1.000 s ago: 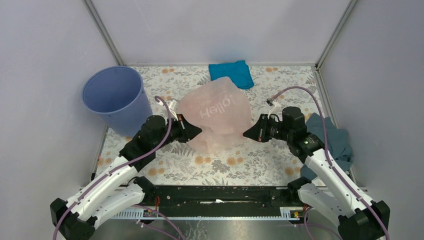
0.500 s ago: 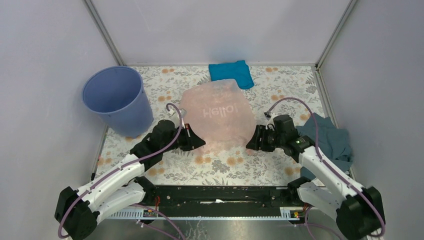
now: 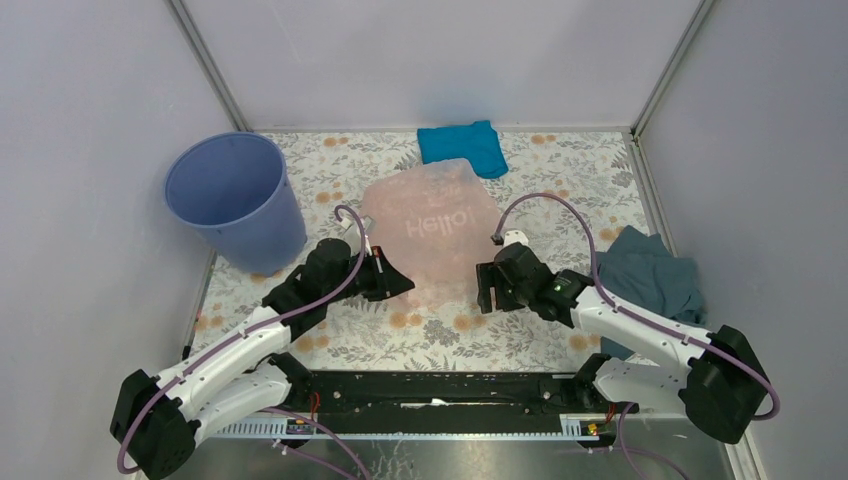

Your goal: Put the trash bags into the trash bin

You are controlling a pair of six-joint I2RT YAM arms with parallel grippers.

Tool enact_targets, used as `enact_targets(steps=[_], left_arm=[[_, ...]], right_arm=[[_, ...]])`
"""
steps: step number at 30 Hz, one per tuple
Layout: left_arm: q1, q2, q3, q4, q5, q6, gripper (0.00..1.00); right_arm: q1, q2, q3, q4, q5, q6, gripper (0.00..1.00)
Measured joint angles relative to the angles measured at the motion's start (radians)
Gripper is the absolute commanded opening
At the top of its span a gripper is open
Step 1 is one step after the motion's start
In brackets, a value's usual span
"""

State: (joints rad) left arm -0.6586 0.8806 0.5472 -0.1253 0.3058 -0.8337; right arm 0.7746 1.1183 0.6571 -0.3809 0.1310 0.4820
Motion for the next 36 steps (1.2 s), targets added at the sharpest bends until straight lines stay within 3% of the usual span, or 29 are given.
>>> enact_targets(steps=[4, 6, 7, 10, 12, 13, 16, 18, 21, 26, 30, 36], left_arm=[[0.0, 0.0, 0.0, 0.001, 0.005, -0.005, 0.0], [0.0, 0.0, 0.0, 0.001, 0.005, -0.007, 0.0], [0.0, 0.0, 0.0, 0.001, 0.005, -0.01, 0.0], [0.0, 0.0, 0.0, 0.001, 0.005, -0.018, 0.0], [0.0, 0.0, 0.0, 0.001, 0.005, -0.024, 0.0], [0.0, 0.0, 0.0, 0.001, 0.005, -0.028, 0.0], [0.0, 0.001, 0.0, 0.003, 0.008, -0.035, 0.0], [0.0, 0.008, 0.001, 0.016, 0.014, -0.04, 0.0], [0.0, 0.034, 0.001, 0.038, 0.029, -0.058, 0.0], [-0.019, 0.098, 0.005, 0.093, 0.045, -0.092, 0.0], [-0.066, 0.164, 0.036, 0.111, 0.042, -0.111, 0.0], [-0.097, 0.232, 0.071, 0.201, 0.046, -0.175, 0.0]], right_arm=[[0.024, 0.0, 0.0, 0.051, 0.075, -0.018, 0.55], [0.024, 0.01, 0.004, 0.054, 0.123, -0.017, 0.5], [0.024, 0.021, 0.01, 0.052, 0.149, -0.016, 0.49], [0.025, 0.037, 0.012, 0.054, 0.208, -0.012, 0.65], [0.025, 0.036, 0.011, 0.06, 0.232, -0.013, 0.66], [0.025, 0.035, 0.008, 0.064, 0.239, -0.013, 0.6], [0.026, 0.022, -0.017, 0.09, 0.253, -0.022, 0.15], [0.026, 0.01, -0.035, 0.106, 0.251, -0.03, 0.08], [0.027, -0.016, -0.058, 0.146, 0.213, -0.051, 0.08], [0.027, -0.079, -0.102, 0.32, -0.029, -0.082, 0.17], [0.029, -0.082, -0.12, 0.494, -0.233, -0.069, 0.17], [0.029, -0.01, -0.171, 0.761, -0.389, 0.031, 0.15]])
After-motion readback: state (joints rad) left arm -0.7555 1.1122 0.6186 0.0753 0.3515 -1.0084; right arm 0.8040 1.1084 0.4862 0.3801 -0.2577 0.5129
